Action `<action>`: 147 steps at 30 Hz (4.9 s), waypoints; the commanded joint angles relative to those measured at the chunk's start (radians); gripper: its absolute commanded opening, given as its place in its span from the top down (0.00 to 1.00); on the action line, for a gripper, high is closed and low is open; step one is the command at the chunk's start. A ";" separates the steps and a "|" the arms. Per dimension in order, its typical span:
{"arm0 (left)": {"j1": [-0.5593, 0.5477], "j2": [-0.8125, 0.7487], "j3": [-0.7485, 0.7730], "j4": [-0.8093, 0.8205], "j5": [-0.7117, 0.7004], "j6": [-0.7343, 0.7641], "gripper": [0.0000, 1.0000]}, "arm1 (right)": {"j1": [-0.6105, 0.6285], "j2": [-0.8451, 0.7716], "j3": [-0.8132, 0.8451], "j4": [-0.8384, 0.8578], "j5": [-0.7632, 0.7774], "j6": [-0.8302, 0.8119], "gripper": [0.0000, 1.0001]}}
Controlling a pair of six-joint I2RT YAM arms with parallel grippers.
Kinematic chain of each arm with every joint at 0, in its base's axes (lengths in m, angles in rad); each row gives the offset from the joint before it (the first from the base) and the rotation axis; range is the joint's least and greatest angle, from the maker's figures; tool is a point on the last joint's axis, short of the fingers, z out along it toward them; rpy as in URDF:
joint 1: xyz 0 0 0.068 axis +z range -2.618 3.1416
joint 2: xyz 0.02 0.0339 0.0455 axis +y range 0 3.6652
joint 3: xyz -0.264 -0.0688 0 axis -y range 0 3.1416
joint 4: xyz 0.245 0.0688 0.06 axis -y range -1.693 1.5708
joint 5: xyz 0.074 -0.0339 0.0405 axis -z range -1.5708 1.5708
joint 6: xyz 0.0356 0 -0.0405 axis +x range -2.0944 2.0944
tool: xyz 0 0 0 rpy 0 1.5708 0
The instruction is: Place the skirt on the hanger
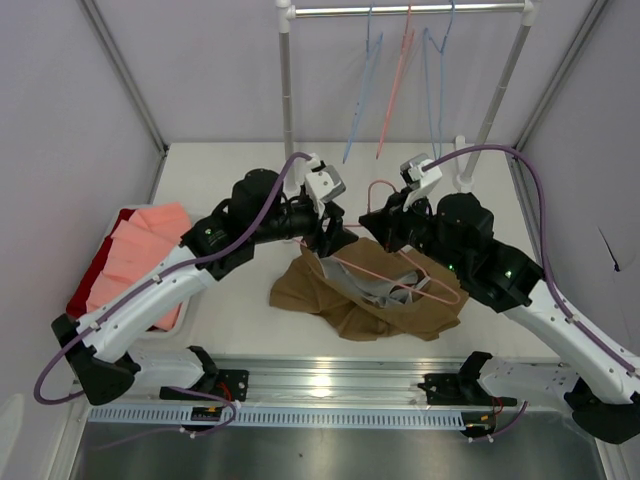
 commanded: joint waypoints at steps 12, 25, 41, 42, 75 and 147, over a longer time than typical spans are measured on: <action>0.017 0.039 0.032 -0.021 0.260 0.033 0.37 | -0.099 -0.001 0.134 0.030 -0.183 0.013 1.00; 0.015 -0.001 -0.069 0.073 0.310 -0.057 0.77 | -0.148 0.026 0.139 0.021 -0.157 0.040 1.00; -0.051 0.013 -0.117 0.182 0.211 -0.217 1.00 | -0.128 0.045 0.040 0.047 0.072 0.083 1.00; -0.059 0.021 -0.114 0.179 0.176 -0.220 1.00 | -0.120 0.048 0.039 0.044 0.094 0.079 1.00; -0.203 0.137 0.001 0.097 -0.539 -0.524 1.00 | 0.013 0.226 0.221 -0.313 0.564 0.255 0.28; -0.267 0.190 -0.025 0.243 -0.584 -0.587 1.00 | -0.108 0.181 -0.093 0.029 0.284 0.553 0.35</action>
